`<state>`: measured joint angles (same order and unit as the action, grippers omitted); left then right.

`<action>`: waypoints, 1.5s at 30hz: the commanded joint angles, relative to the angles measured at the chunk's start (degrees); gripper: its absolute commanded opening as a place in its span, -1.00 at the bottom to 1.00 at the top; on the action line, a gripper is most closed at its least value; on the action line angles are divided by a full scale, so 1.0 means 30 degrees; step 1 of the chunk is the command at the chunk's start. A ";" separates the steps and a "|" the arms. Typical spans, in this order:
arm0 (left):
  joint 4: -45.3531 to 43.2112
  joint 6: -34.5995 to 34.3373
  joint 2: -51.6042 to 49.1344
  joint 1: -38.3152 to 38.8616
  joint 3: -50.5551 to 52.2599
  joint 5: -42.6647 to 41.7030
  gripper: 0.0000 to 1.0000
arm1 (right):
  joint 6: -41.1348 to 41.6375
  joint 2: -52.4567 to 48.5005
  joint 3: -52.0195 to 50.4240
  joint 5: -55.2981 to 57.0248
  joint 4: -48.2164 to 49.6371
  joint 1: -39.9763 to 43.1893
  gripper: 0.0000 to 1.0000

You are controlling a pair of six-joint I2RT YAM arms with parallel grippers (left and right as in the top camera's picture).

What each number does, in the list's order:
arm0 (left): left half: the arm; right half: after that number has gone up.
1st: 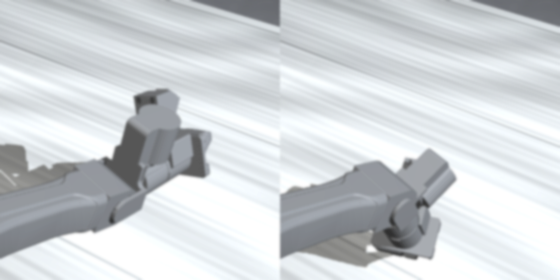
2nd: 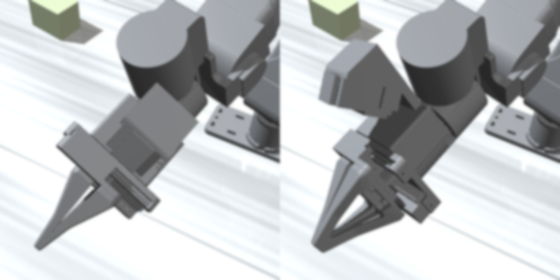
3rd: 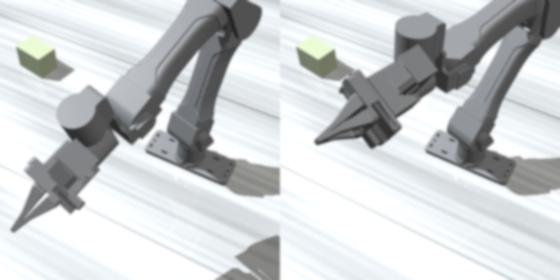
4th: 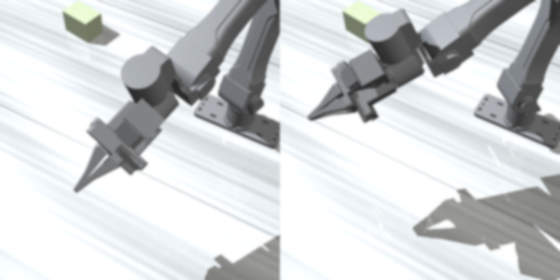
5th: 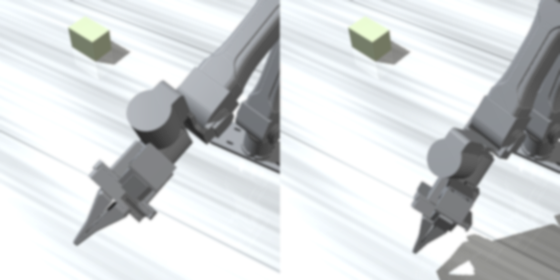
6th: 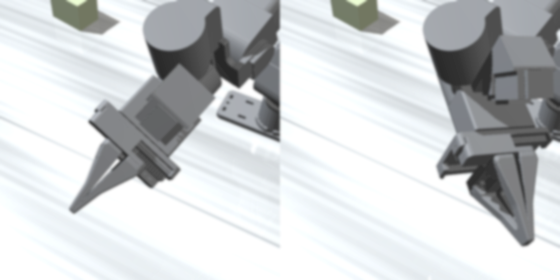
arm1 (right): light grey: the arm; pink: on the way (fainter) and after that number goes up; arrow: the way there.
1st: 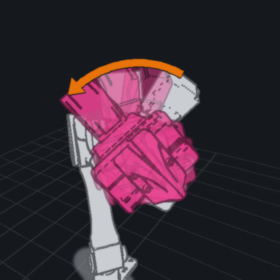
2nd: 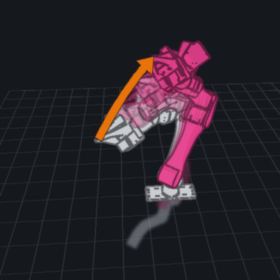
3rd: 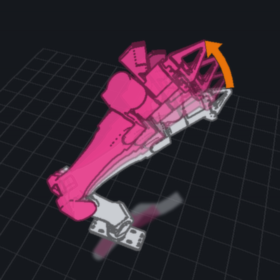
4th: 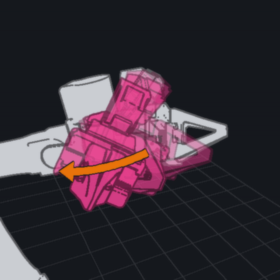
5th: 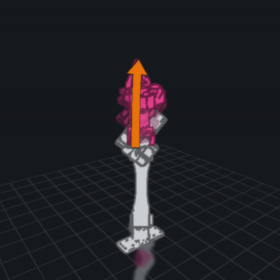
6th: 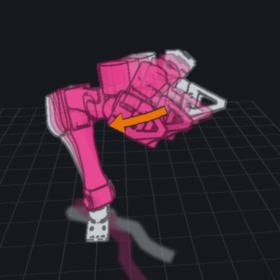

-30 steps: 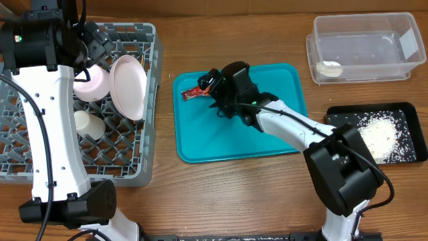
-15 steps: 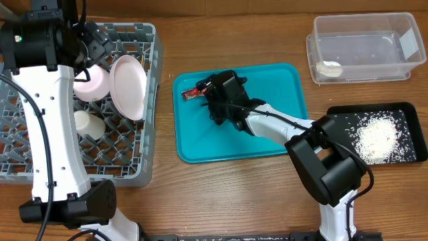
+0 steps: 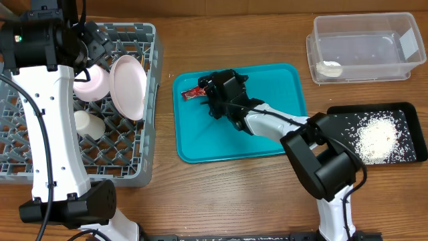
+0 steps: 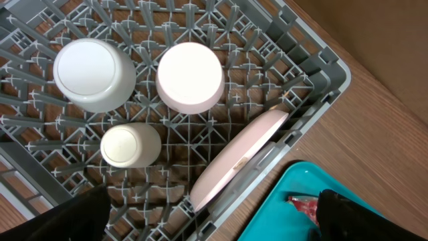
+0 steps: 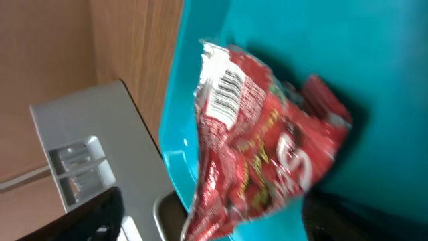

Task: Sort waste into correct bins and load items into the dishwasher
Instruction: 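Return the right gripper to the red wrapper and grasp it, then lift the red wrapper and drop it into the clear plastic bin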

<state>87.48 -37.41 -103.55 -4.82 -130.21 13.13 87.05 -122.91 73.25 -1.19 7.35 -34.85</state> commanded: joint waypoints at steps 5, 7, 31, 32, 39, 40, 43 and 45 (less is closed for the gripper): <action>-0.0029 -0.0095 -0.0073 0.0036 0.0080 0.0270 0.99 | 0.0051 -0.1719 -0.0146 0.0379 -0.0175 0.0197 0.32; -0.0029 -0.0095 -0.0073 0.0036 0.0080 0.0270 1.00 | -0.0007 -0.1719 -0.0146 0.0284 -0.0182 0.0197 0.03; -0.0029 -0.0095 -0.0073 0.0036 0.0080 0.0270 1.00 | -0.4102 0.0882 -0.0146 -1.1526 0.8313 0.7125 -0.92; -0.0022 -0.0095 -0.0073 0.0036 0.0080 0.0270 1.00 | -0.4073 0.1290 -0.0146 -1.1810 0.8386 0.7643 -0.92; -0.0029 -0.0095 -0.0073 0.0036 0.0080 0.0270 1.00 | -0.4102 0.3985 -0.0146 -1.2342 0.5923 1.2014 -0.92; -0.0029 -0.0095 -0.0073 0.0036 0.0080 0.0270 1.00 | -0.4124 0.4211 -0.0146 -1.2349 0.5639 1.2597 -0.92; -0.0029 -0.0095 -0.0073 0.0036 0.0080 0.0270 0.99 | -0.4116 0.4663 -0.0146 -1.2342 0.4401 1.4389 -0.92; -0.0029 -0.0095 -0.0073 0.0036 0.0080 0.0270 1.00 | -0.4116 0.4728 -0.0146 -1.2356 0.3300 1.5577 -0.92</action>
<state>87.50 -37.41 -103.55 -4.82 -130.21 13.13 75.31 -109.97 72.77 -37.23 19.62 8.88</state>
